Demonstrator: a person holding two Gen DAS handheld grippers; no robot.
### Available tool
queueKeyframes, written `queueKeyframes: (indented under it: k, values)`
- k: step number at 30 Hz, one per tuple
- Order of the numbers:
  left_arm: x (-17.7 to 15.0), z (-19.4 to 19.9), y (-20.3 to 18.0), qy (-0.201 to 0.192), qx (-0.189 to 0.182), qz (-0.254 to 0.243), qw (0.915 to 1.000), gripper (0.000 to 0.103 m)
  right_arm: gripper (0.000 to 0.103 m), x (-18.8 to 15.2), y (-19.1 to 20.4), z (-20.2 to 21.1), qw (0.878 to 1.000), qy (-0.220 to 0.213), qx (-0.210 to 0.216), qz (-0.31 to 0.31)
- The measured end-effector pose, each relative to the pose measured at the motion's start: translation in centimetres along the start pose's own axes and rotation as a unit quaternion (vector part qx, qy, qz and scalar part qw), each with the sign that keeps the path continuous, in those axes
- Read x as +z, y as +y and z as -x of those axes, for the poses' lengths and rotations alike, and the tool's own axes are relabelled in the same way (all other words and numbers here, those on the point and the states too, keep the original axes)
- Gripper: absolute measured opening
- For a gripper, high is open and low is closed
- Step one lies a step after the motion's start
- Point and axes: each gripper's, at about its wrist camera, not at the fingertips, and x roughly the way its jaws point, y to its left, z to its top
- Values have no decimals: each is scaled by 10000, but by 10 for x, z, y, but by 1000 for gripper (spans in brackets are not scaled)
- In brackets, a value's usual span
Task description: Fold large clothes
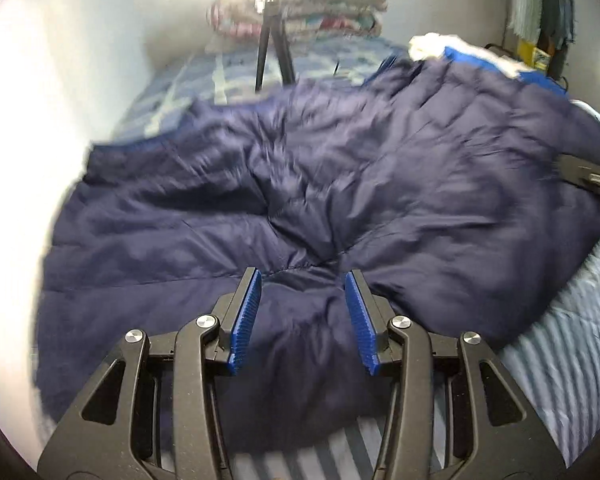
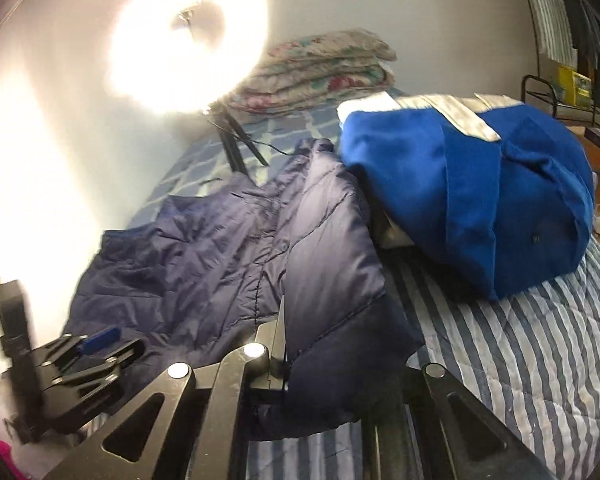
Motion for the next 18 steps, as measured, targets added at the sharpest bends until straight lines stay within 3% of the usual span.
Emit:
queueKeyframes:
  k: [5,9,12,15,18]
  values:
    - [-14,81,-1,-35,-620,412,9972,45,9,7,14,12,9996,-68,110,241]
    - [-53,146,-5,-65,-1304,994,9864,45,9,15,39,24,9985,-141,258,453]
    - [-80,181,-13,-32,-1529,1035,9828,45,9,19,66,35,9956,-265,362,828]
    - [-106,209,-9,-263,-1683,1252,9774,45,9,21,102,43,9895,-375,440,1326]
    - [-125,227,-4,-547,-1513,1291,9785,45,9,22,140,46,9803,-457,495,1856]
